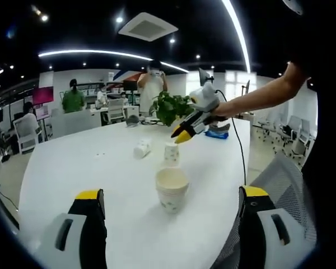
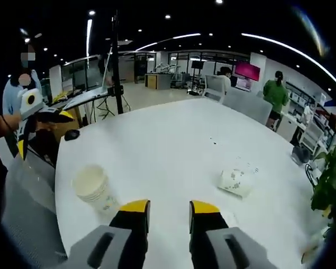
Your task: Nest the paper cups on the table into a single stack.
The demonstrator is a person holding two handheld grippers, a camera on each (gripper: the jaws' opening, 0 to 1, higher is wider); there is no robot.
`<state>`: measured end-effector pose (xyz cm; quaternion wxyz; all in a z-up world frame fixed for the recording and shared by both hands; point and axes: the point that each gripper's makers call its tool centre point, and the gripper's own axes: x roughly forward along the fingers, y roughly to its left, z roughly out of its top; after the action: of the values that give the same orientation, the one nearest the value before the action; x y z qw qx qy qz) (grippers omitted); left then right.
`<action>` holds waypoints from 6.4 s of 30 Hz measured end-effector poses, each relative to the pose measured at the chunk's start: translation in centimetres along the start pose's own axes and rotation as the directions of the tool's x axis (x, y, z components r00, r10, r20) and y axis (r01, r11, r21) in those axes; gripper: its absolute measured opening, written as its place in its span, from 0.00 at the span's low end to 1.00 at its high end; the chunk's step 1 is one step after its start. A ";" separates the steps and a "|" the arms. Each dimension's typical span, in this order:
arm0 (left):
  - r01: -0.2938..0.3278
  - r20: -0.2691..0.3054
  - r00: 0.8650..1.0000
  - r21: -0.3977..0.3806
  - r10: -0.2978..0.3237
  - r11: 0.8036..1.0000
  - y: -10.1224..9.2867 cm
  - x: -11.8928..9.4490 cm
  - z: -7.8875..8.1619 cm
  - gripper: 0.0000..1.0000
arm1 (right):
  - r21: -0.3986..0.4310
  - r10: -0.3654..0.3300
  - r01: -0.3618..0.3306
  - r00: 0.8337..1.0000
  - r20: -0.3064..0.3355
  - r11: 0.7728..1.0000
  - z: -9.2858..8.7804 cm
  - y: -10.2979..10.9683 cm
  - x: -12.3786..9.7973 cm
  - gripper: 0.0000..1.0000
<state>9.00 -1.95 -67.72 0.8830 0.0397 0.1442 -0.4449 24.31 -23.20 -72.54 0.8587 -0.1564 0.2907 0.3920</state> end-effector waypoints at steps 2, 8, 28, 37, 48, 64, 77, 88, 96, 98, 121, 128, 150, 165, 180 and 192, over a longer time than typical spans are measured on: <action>-0.003 0.000 1.000 -0.001 0.003 1.000 0.0 0.0 0.1 0.99 | 0.008 -0.014 0.014 1.000 -0.002 1.000 -0.2 -0.9 0.1 0.28; -0.013 0.000 1.000 -0.003 0.013 1.000 0.2 -0.2 0.2 0.99 | 0.019 -0.057 0.058 0.998 -0.019 0.998 -1.0 -2.9 0.7 0.31; -0.054 -0.005 0.999 -0.016 0.054 0.998 0.5 -0.8 0.2 0.99 | 0.068 -0.174 0.181 0.980 -0.099 0.981 -3.7 -6.7 2.2 0.37; -0.060 -0.006 0.998 -0.018 0.060 0.998 0.4 -0.9 0.2 0.99 | 0.072 -0.192 0.202 0.973 -0.128 0.977 -4.9 -7.7 2.7 0.37; -0.053 -0.007 0.999 -0.019 0.053 0.998 0.2 -0.8 0.4 0.99 | 0.100 -0.182 0.197 0.974 -0.137 0.975 -5.9 -7.4 3.1 0.36; -0.032 0.004 0.999 -0.018 0.032 0.999 0.1 -0.2 0.6 0.99 | 0.116 -0.181 0.186 0.982 -0.056 0.976 -3.4 -6.8 1.6 0.35; -0.002 0.029 1.000 -0.015 0.003 1.000 -0.4 1.1 1.4 0.99 | 0.085 -0.144 0.138 0.988 0.063 0.987 1.1 -3.1 0.0 0.35; 0.048 0.042 0.998 -0.018 -0.047 0.999 -0.8 2.6 2.1 0.98 | 0.037 -0.073 0.067 0.982 0.174 0.997 6.0 1.6 -1.3 0.35; 0.079 0.053 0.996 -0.020 -0.078 0.997 -0.5 3.7 2.8 0.96 | -0.002 0.001 -0.001 0.970 0.245 1.000 9.5 5.2 -2.0 0.35; 0.087 0.057 0.995 -0.023 -0.086 0.996 -0.5 4.0 3.0 0.96 | -0.009 0.017 -0.015 0.967 0.256 1.000 10.0 6.0 -2.1 0.35; 0.159 0.150 0.978 -0.096 -0.144 0.983 -0.2 4.5 5.8 0.71 | -0.039 0.217 -0.219 0.900 0.377 0.975 14.8 13.6 -4.2 0.35; 0.175 0.211 0.967 -0.142 -0.143 0.974 0.0 3.4 7.1 0.60 | -0.010 0.271 -0.297 0.859 0.434 0.955 15.8 15.3 -5.0 0.35; 0.249 0.243 0.948 -0.169 -0.205 0.954 -0.3 0.9 8.3 0.42 | -0.073 0.417 -0.421 0.834 0.361 0.904 11.6 17.7 -4.3 0.35; 0.381 0.178 0.918 -0.134 -0.355 0.915 -2.3 -1.5 9.7 0.17 | -0.174 0.506 -0.475 0.817 0.277 0.862 9.2 20.2 -3.8 0.34; 0.406 0.123 0.911 -0.115 -0.393 0.906 -3.4 -1.1 10.0 0.00 | -0.216 0.493 -0.449 0.837 0.237 0.867 8.0 20.6 -3.8 0.34; 0.385 0.042 0.923 -0.092 -0.383 0.918 -4.0 -0.5 9.4 0.00 | -0.209 0.448 -0.407 0.868 0.217 0.889 7.0 20.4 -3.3 0.34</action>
<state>7.57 -5.84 -58.38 0.7811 -0.0381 0.1605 -0.6022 9.61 -8.49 -65.82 0.7658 -0.1023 0.1716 0.6112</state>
